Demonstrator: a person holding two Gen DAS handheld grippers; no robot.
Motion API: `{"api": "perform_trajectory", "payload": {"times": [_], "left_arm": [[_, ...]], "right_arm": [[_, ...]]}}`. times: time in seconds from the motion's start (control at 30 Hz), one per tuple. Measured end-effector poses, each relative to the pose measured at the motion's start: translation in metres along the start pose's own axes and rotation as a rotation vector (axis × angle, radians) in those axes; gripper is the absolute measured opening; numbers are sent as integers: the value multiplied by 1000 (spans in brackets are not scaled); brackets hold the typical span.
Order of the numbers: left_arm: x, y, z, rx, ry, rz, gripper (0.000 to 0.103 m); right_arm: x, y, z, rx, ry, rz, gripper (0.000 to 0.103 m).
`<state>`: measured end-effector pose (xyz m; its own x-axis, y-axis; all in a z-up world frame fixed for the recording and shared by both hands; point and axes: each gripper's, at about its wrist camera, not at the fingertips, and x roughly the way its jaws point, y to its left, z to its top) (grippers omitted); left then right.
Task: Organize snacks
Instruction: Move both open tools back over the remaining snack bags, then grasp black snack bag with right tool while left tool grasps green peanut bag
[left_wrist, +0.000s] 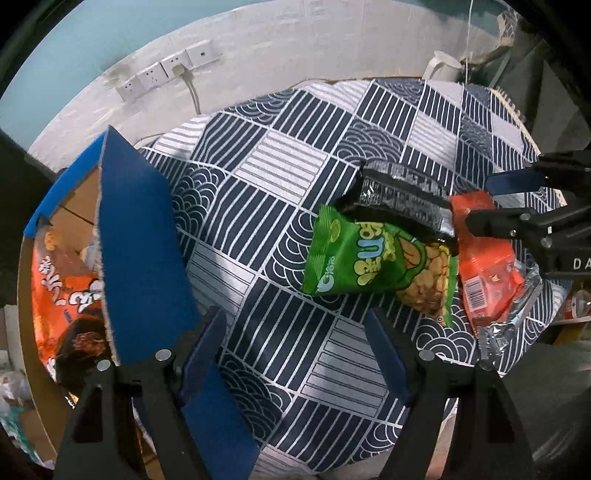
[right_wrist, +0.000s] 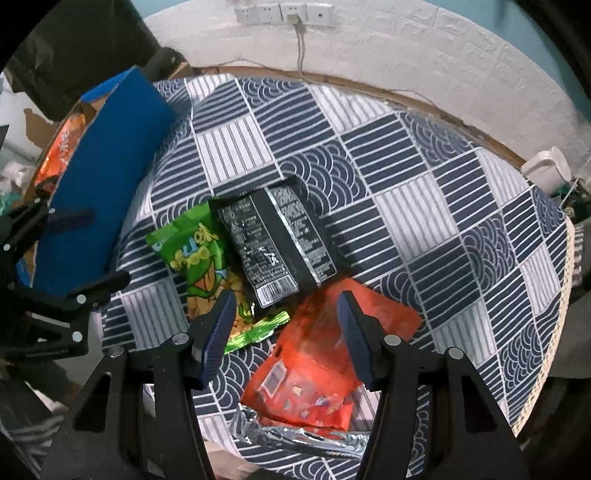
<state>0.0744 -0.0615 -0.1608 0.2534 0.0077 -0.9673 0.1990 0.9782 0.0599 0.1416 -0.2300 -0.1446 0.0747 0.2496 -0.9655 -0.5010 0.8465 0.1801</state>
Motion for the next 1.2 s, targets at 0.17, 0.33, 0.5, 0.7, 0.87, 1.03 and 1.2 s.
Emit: {"api": "perform_trajectory", "payload": {"times": [0.17,0.33,0.5,0.7,0.87,1.03,1.2], "left_arm": [[10,-5,3,19,18,17,79],[22,-6,9,21,37,35,79],[39,-1,13,19,67,68,79],[56,5,21,-13,87,83,79],[53,14,31,-84,76,82,79],[43,18,38,-115,71,56,79],[28,18,40,-127,46,39,80]], "right_arm": [[13,2,1,-37,21,6,57],[24,5,5,-68,40,8,57],[39,7,9,-87,70,-13,57],[50,9,11,-80,94,-26,57],[52,22,9,-84,103,22,58],[48,19,12,-40,96,22,65],[41,-1,20,72,81,48,75]]}}
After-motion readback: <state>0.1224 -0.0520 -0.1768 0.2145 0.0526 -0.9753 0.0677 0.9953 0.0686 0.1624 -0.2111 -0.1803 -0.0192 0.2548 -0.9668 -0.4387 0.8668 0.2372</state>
